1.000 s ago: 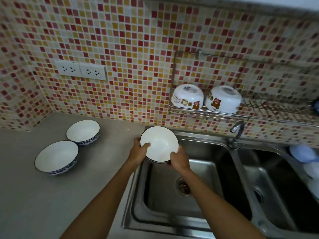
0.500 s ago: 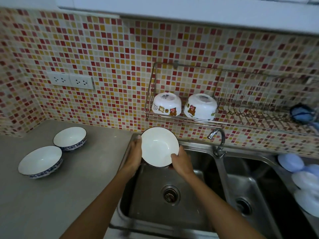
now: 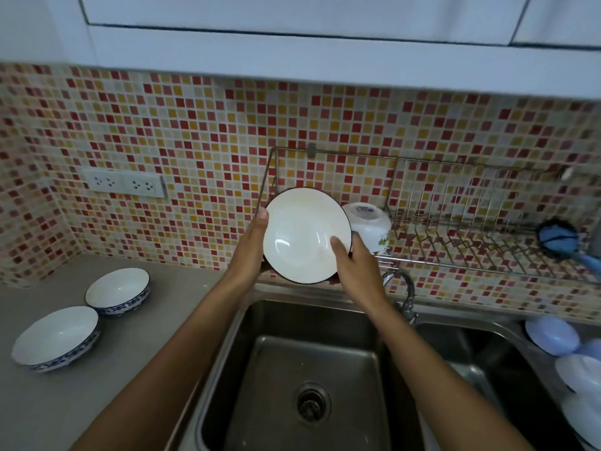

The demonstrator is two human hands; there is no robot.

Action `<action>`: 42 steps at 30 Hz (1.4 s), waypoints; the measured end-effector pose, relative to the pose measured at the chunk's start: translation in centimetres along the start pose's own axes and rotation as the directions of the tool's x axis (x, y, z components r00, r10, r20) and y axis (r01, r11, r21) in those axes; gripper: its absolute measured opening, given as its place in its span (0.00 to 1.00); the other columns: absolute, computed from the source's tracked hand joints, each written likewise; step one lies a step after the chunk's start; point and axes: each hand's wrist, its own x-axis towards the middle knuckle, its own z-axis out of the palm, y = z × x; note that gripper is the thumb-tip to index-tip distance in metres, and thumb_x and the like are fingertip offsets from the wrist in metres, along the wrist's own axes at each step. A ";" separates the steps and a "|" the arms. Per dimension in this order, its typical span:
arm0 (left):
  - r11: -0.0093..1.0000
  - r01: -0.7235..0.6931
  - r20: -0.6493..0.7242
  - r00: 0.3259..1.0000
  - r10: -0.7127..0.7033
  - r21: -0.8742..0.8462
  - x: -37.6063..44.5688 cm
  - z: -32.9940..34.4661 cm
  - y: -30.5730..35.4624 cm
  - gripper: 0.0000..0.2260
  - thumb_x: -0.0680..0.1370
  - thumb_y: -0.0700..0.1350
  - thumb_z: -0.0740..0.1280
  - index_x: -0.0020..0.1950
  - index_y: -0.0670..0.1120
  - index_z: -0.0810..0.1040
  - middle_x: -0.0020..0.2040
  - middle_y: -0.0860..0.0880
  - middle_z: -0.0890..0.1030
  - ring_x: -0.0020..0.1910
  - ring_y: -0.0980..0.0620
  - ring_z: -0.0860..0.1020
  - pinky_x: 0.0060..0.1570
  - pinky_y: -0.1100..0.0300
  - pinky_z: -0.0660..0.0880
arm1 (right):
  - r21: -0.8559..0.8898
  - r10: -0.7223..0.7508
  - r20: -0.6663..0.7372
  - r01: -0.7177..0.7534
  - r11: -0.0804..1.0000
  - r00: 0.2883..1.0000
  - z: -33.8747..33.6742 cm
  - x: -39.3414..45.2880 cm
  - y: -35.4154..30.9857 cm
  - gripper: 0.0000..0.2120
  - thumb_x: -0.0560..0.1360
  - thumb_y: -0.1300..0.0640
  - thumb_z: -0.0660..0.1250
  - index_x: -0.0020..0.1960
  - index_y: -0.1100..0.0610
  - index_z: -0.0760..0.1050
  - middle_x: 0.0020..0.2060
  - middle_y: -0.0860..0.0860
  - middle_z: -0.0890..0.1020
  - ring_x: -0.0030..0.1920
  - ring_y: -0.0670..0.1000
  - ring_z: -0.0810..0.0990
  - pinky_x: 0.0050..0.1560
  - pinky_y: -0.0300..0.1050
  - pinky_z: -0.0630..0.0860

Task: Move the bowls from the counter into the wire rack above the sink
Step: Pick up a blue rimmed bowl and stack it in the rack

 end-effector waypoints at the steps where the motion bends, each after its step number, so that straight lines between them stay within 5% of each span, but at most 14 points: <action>1: 1.000 -0.016 0.011 1.000 0.016 -0.010 0.4 0.4 0.9 0.20 0.78 0.65 0.52 0.67 0.61 0.69 0.62 0.50 0.78 0.57 0.48 0.80 0.52 0.48 0.80 | 0.008 -0.010 0.003 0.010 1.000 1.000 -0.6 0.8 -0.3 0.19 0.81 0.46 0.56 0.69 0.51 0.67 0.56 0.45 0.77 0.55 0.46 0.76 0.52 0.42 0.76; 6: 0.990 -0.112 -0.047 0.992 0.116 0.081 4.0 1.5 4.8 0.24 0.76 0.64 0.59 0.71 0.58 0.66 0.67 0.48 0.72 0.61 0.44 0.74 0.55 0.46 0.79 | -0.120 -0.114 -0.174 0.094 0.988 0.978 -2.7 5.6 0.3 0.18 0.81 0.46 0.55 0.63 0.54 0.75 0.50 0.49 0.81 0.50 0.49 0.80 0.43 0.34 0.72; 11: 0.922 -0.291 -0.088 0.943 0.322 0.257 6.9 2.3 6.5 0.28 0.73 0.57 0.69 0.72 0.56 0.66 0.56 0.49 0.78 0.53 0.54 0.79 0.51 0.59 0.80 | -0.481 -0.240 -0.193 0.121 0.868 0.952 -3.7 9.4 3.0 0.22 0.77 0.48 0.64 0.68 0.57 0.72 0.64 0.57 0.77 0.63 0.58 0.76 0.63 0.51 0.72; 15: 0.691 -0.396 -0.021 0.860 0.510 0.605 8.9 2.6 6.0 0.33 0.67 0.64 0.72 0.70 0.60 0.66 0.59 0.47 0.74 0.54 0.54 0.75 0.58 0.59 0.75 | -0.613 -0.271 -0.121 0.143 0.777 0.955 -3.5 10.6 5.0 0.27 0.72 0.48 0.71 0.66 0.59 0.72 0.64 0.58 0.77 0.65 0.59 0.74 0.67 0.55 0.70; 19: 0.399 -0.461 0.140 0.774 0.617 0.792 9.4 3.1 4.7 0.42 0.65 0.60 0.74 0.75 0.51 0.62 0.62 0.39 0.68 0.59 0.46 0.70 0.60 0.56 0.72 | -0.636 -0.313 -0.158 0.146 0.758 0.937 -3.1 10.5 6.1 0.27 0.71 0.47 0.72 0.65 0.60 0.74 0.63 0.58 0.78 0.64 0.59 0.74 0.67 0.57 0.70; 24: 0.087 -0.499 0.378 0.749 0.544 0.862 10.6 2.9 2.7 0.46 0.64 0.61 0.74 0.76 0.48 0.57 0.66 0.37 0.64 0.65 0.39 0.66 0.60 0.45 0.75 | -0.665 -0.293 -0.191 0.096 0.741 0.937 -2.9 10.5 6.4 0.28 0.71 0.46 0.70 0.65 0.62 0.73 0.63 0.60 0.77 0.66 0.60 0.72 0.68 0.59 0.68; 28: -0.065 -0.498 0.466 0.748 0.472 0.865 10.8 3.3 1.7 0.47 0.63 0.62 0.75 0.75 0.46 0.58 0.66 0.34 0.68 0.64 0.36 0.69 0.56 0.44 0.76 | -0.682 -0.296 -0.199 0.085 0.726 0.934 -2.8 10.6 6.8 0.29 0.72 0.45 0.69 0.65 0.62 0.73 0.64 0.60 0.77 0.67 0.59 0.71 0.69 0.59 0.66; 35: -0.055 -0.494 0.475 0.793 0.383 0.868 11.8 3.2 0.4 0.46 0.64 0.58 0.76 0.74 0.50 0.53 0.68 0.33 0.65 0.66 0.33 0.66 0.53 0.42 0.78 | -0.690 -0.301 -0.207 0.079 0.719 0.931 -2.7 10.5 7.3 0.29 0.73 0.45 0.69 0.66 0.62 0.72 0.65 0.60 0.76 0.69 0.59 0.69 0.71 0.59 0.65; 42: -0.022 -0.480 0.458 0.822 0.337 0.877 12.0 2.8 -0.5 0.46 0.62 0.57 0.78 0.73 0.46 0.60 0.68 0.35 0.65 0.67 0.35 0.66 0.54 0.43 0.77 | -0.714 -0.316 -0.214 0.073 0.697 0.924 -2.6 10.3 7.4 0.29 0.73 0.46 0.70 0.67 0.63 0.72 0.66 0.60 0.75 0.70 0.61 0.68 0.71 0.60 0.65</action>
